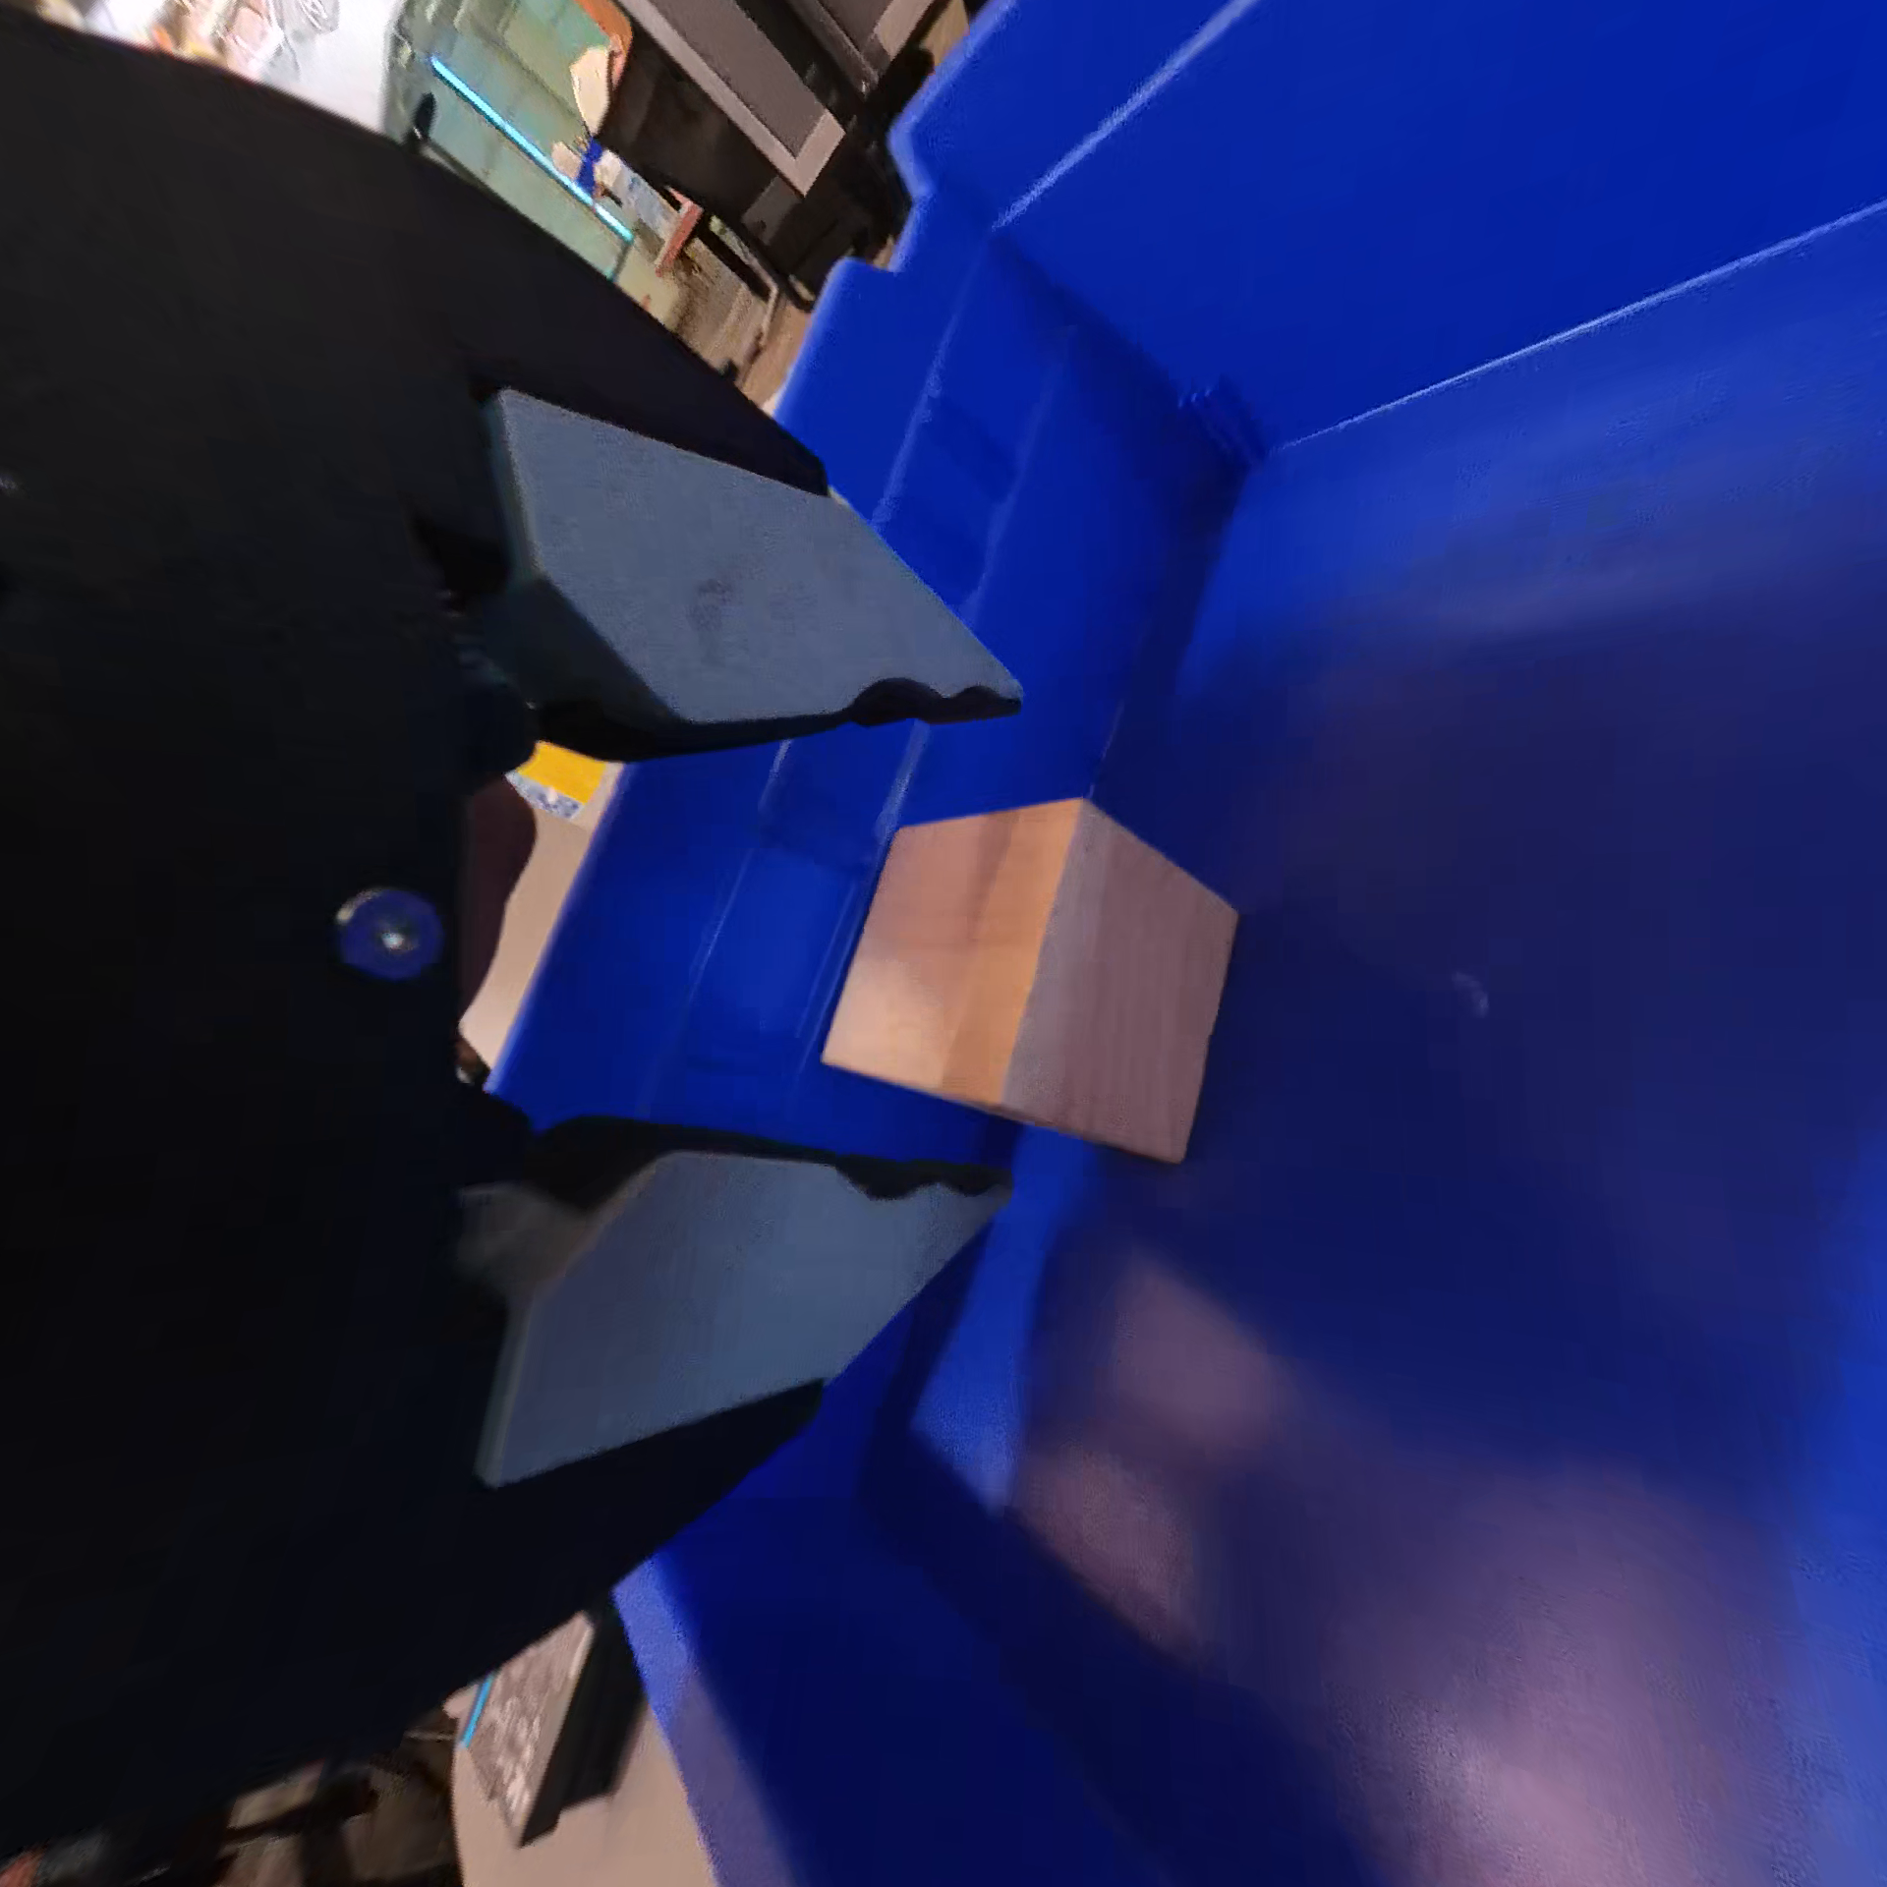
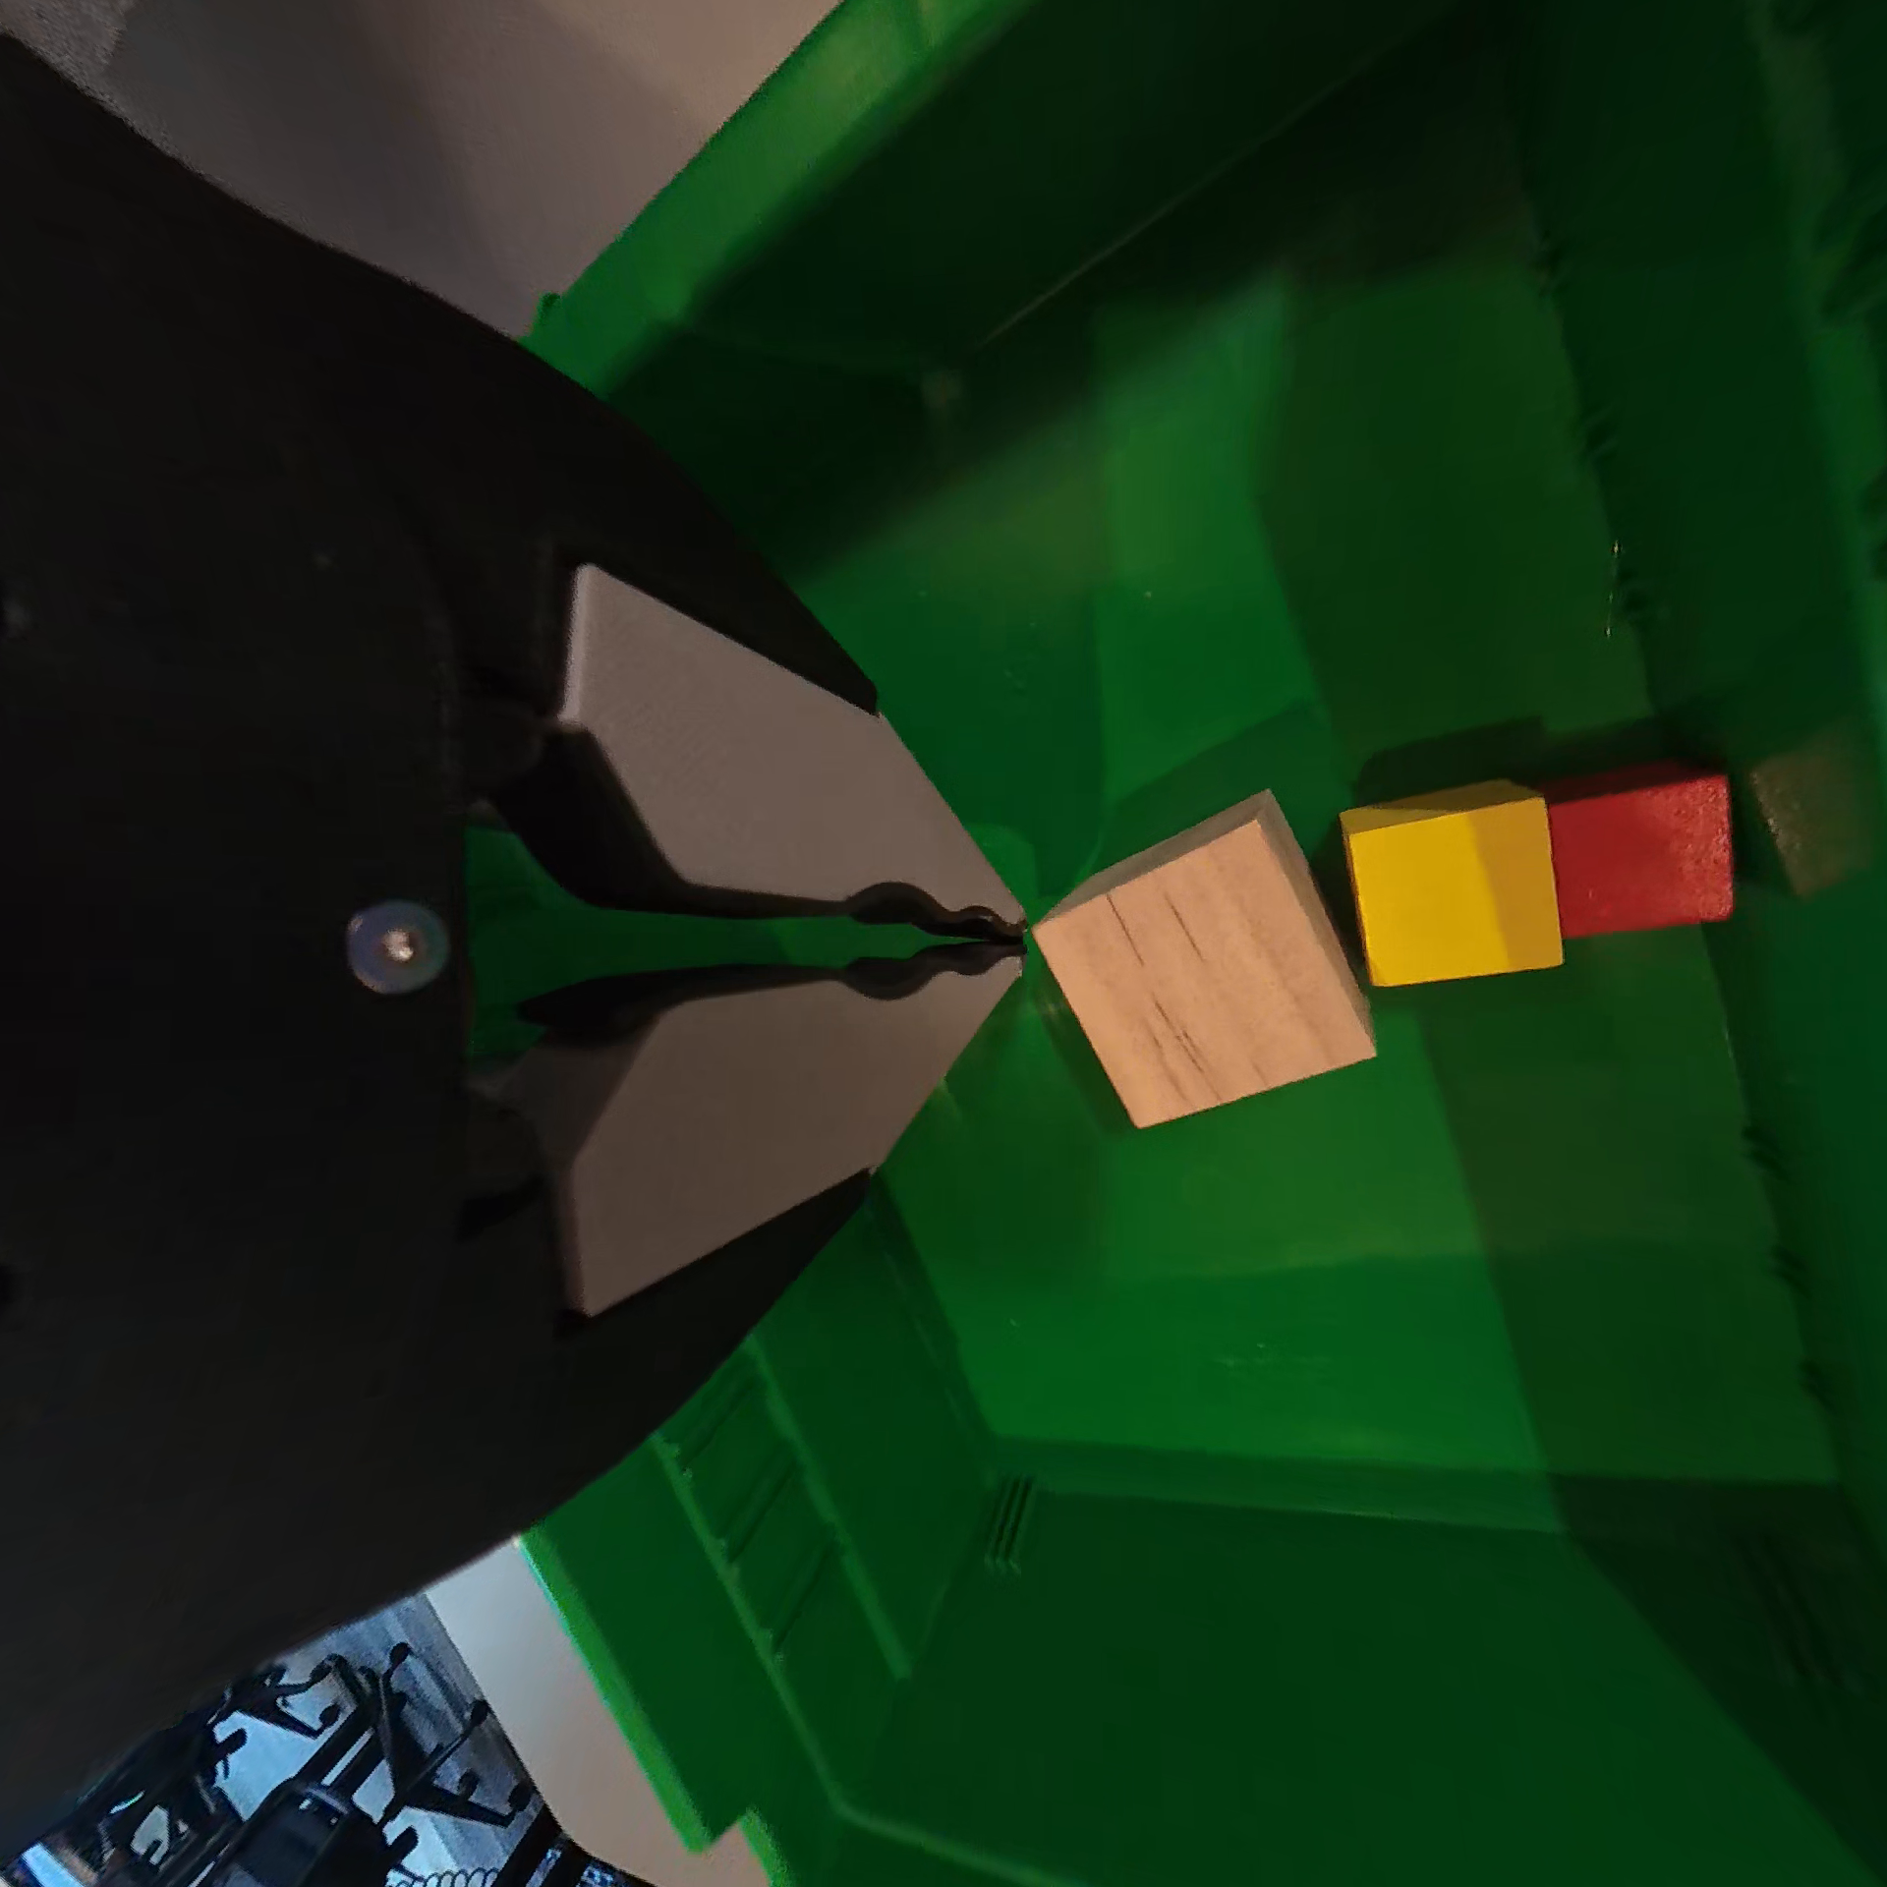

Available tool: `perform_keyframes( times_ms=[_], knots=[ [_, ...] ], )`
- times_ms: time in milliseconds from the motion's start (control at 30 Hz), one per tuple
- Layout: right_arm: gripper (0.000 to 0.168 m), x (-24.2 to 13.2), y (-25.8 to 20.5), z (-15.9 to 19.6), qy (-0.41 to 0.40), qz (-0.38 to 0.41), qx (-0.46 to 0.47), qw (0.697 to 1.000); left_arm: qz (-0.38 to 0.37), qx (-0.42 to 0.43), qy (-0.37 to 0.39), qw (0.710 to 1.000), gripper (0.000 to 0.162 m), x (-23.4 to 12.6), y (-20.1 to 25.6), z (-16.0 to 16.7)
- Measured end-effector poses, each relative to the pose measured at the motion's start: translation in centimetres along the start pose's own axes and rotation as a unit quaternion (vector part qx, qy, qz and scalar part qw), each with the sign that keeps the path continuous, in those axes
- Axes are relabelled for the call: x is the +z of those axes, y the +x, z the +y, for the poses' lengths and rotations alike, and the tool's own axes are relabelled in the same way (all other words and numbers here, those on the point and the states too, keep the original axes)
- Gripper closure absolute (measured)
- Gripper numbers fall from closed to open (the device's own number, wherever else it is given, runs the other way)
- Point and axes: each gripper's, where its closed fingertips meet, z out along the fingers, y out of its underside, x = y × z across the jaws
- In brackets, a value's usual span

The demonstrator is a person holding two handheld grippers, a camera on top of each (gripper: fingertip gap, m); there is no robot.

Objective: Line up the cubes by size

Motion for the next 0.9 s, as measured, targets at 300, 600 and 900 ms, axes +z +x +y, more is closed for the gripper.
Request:
perform_keyframes(
  times_ms=[300,600,900],
  knots=[
    [0.168,-0.2,-1.0,-3.1,0.026,-0.028,-0.007,0.999,0.052,0.051,-0.038,0.997,0.094,2.0,1.0,-0.4],
    [0.168,-1.0,-1.4,-1.0,0.001,-0.016,-0.024,1.0,-0.067,-0.019,0.217,0.974,0.094,-7.0,-0.5,-4.8],
    [0.168,-1.1,0.5,2.3,-0.019,-0.029,0.029,0.999,-0.142,-0.008,0.337,0.931,0.093,-14.3,1.7,-6.5]
  ],
)
